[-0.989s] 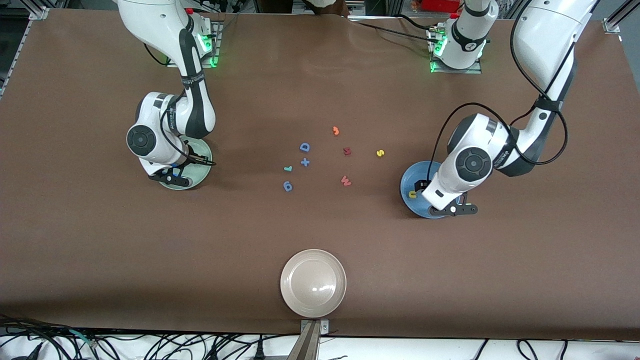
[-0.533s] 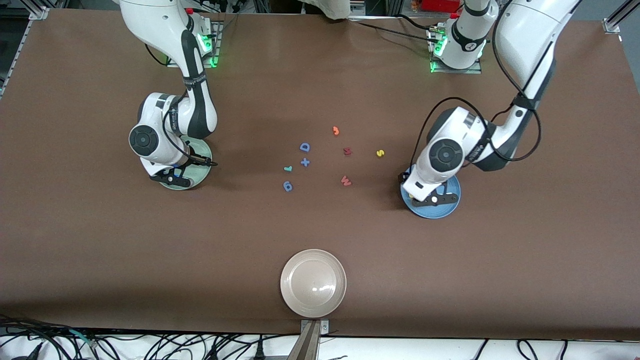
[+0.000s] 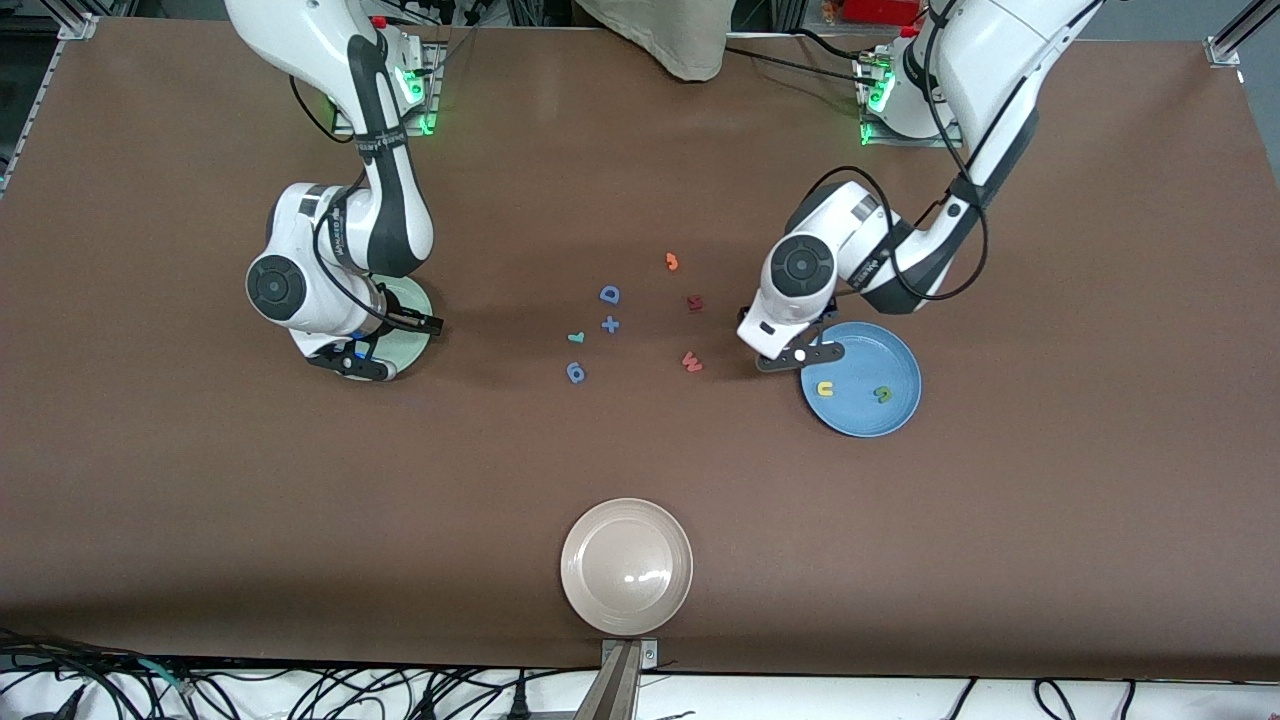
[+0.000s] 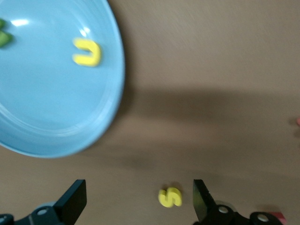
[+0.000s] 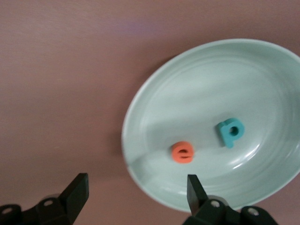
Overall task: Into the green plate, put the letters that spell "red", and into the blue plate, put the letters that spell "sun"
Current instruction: 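Grasp the yellow s with the left gripper while the right gripper reaches the letters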
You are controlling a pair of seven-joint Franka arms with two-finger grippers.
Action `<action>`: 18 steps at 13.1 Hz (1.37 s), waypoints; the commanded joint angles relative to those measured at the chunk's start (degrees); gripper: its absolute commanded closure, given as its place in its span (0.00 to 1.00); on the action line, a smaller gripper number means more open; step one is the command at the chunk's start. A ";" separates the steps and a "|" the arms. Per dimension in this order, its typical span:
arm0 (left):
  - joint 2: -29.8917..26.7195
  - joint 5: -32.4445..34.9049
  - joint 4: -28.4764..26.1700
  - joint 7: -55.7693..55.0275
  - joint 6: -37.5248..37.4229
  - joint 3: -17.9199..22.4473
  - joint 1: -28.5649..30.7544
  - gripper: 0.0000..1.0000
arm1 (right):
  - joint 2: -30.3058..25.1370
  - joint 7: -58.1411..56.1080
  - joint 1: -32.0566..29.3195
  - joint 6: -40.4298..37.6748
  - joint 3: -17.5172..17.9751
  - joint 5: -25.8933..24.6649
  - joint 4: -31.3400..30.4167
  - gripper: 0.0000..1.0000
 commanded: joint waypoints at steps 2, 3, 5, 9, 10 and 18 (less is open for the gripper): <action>-0.07 -1.00 -5.03 -3.55 7.99 -0.31 -0.43 0.00 | -0.45 10.18 2.43 -5.10 0.08 0.79 6.39 0.06; 0.01 -1.00 -5.56 -3.91 8.25 -0.31 -1.04 0.01 | -0.01 13.61 3.75 -5.10 0.09 0.96 7.71 0.06; 0.36 -1.00 -7.31 -3.92 11.22 -0.31 -1.05 0.04 | 1.47 22.30 5.52 -4.32 2.35 1.75 10.52 0.06; 0.36 -0.65 -8.20 -3.92 11.68 -0.31 -1.84 0.17 | 5.87 31.56 5.61 -1.86 7.28 5.88 15.72 0.06; 0.45 -0.39 -8.29 -3.92 11.77 -0.23 -1.75 0.26 | 7.01 33.05 5.61 -0.46 8.16 6.76 15.98 0.06; -1.04 -0.38 -8.64 -2.95 10.98 -0.31 -1.23 0.90 | 12.38 51.58 6.13 9.91 13.61 14.06 16.07 0.06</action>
